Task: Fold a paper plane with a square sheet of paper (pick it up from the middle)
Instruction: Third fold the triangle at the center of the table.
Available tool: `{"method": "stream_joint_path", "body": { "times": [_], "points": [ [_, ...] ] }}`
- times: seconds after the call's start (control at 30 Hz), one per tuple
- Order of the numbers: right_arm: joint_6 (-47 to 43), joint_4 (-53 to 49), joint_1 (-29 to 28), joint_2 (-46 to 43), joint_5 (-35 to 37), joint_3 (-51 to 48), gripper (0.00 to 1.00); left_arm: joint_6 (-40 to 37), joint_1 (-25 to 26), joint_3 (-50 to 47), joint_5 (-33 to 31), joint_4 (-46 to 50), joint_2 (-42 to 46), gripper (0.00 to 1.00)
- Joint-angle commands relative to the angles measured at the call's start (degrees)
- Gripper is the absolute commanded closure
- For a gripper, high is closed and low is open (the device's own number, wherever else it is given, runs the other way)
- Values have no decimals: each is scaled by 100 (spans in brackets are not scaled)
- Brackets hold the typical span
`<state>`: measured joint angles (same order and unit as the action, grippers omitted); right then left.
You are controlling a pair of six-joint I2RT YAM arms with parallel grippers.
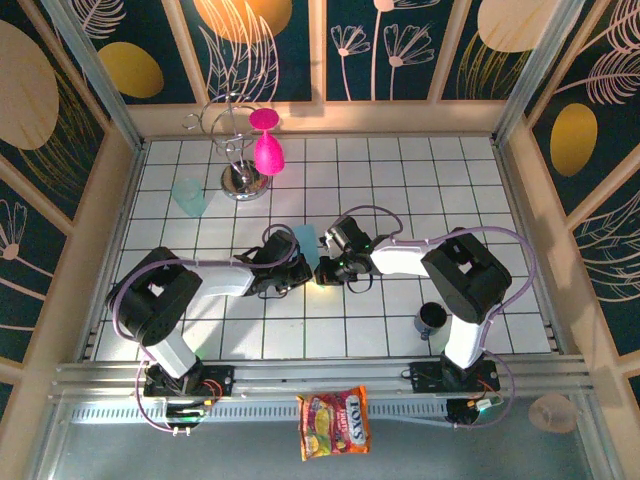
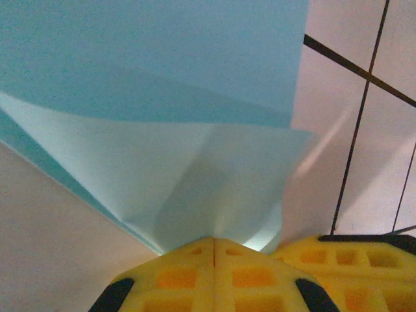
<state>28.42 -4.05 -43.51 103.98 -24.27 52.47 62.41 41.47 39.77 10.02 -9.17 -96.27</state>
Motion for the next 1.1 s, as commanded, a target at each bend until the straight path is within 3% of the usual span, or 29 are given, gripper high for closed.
{"method": "stream_joint_path", "body": {
  "times": [0.0, 0.33, 0.87, 1.07],
  "points": [
    [-73, -693, -26, 374, 634, -263, 100, 96, -41, -40, -199, 107, -160, 100],
    [-177, -945, -35, 401, 973, -317, 100, -130, -348, -31, -200, 214, -151, 100],
    [-189, -1010, -18, 434, 1153, -325, 100, -1188, -1567, 97, -215, 515, -151, 100],
    [-153, -920, 0, 405, 1063, -303, 100, -1407, -1713, 288, -202, 647, -46, 99]
  ]
}}
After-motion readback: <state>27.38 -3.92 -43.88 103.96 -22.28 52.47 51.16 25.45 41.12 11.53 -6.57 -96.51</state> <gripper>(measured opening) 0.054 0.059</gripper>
